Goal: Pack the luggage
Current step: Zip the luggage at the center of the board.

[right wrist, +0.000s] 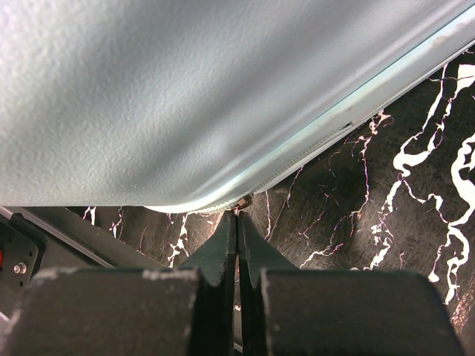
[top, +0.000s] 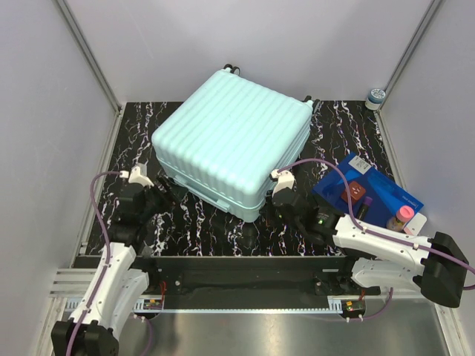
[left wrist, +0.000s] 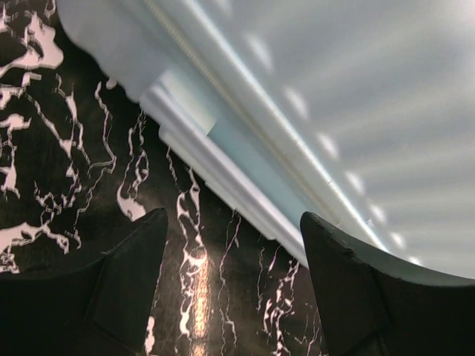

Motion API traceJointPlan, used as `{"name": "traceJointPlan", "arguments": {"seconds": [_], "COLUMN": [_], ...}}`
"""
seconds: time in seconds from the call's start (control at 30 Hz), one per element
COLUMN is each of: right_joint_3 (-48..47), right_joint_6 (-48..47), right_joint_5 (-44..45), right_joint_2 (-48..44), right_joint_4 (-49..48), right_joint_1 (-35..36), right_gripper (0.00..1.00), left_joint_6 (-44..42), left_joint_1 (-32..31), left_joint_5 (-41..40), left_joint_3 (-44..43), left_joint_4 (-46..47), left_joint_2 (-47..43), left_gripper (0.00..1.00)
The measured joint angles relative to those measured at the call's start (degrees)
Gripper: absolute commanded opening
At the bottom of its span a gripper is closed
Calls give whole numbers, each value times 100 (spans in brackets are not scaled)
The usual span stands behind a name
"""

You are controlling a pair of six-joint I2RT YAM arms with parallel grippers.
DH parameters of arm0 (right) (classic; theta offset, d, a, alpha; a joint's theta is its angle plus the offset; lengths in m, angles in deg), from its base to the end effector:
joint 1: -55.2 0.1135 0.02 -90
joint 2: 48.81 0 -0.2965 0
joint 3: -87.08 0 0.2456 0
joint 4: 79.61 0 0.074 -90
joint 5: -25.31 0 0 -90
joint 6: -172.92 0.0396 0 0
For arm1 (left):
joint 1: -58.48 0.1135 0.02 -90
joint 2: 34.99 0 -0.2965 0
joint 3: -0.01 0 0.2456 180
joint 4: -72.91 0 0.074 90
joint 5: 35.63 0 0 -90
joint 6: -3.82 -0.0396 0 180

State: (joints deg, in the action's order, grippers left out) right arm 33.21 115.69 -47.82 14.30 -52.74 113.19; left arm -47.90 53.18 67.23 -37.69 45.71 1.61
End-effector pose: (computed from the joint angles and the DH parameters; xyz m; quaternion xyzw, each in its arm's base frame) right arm 0.1257 0.1794 0.2726 -0.1276 0.8750 0.2272 0.4079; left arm 0.1273 -0.0207 0.2455 -0.1825 0.8253 -0.2834 0.4530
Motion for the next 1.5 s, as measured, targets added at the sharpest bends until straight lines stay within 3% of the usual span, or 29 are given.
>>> {"name": "traceJointPlan", "arguments": {"seconds": [0.17,0.83,1.1,1.3,1.5], "right_joint_3": [0,46,249,433,435], "right_joint_6": [4,28,33,50,72], "right_joint_5": [-17,-28,-31,70,435], "right_joint_2": [0,7,-103,-289,-238], "right_joint_4": [0,-87,-363,-553,-586], "right_joint_1": [0,-4,-4,116,479], "right_gripper": [0,0,0,0,0], "left_joint_6": [120,619,870,1311,1683], "left_joint_1": [0,-210,-542,-656,-726], "left_joint_5": [17,-66,-208,-297,-479], "left_joint_3": [81,122,155,166,164], "left_joint_4": [72,1803,2155,2315,2544], "left_joint_2": [286,2140,2573,2664,2820], "left_gripper": [76,75,38,24,0]}}
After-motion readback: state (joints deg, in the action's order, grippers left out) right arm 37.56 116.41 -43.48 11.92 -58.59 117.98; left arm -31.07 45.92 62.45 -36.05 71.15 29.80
